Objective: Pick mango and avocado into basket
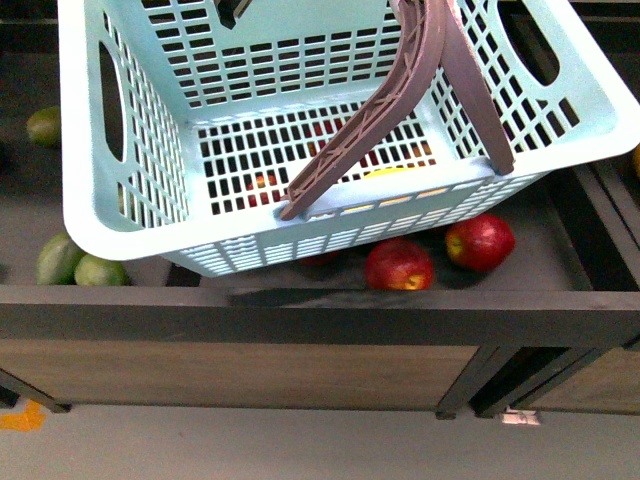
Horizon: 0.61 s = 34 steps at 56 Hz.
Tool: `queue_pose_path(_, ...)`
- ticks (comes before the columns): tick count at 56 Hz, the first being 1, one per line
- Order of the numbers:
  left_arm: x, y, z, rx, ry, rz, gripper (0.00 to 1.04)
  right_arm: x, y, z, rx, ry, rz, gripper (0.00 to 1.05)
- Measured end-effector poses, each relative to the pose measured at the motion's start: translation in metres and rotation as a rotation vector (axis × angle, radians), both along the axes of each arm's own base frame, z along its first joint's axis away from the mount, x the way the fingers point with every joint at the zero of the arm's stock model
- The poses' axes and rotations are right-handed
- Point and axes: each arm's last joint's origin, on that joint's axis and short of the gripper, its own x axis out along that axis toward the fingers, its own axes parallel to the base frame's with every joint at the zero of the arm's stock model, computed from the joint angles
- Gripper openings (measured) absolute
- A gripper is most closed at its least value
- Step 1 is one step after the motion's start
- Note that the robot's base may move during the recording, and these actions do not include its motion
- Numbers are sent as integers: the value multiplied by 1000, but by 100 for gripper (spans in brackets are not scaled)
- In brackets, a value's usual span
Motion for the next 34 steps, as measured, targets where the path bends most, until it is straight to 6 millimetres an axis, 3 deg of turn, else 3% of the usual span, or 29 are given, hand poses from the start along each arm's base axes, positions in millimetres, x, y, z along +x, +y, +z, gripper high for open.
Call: queue_pose_path(34,3,5,-1,15,-11,23,5,0,0,-2,-1,6,6,96)
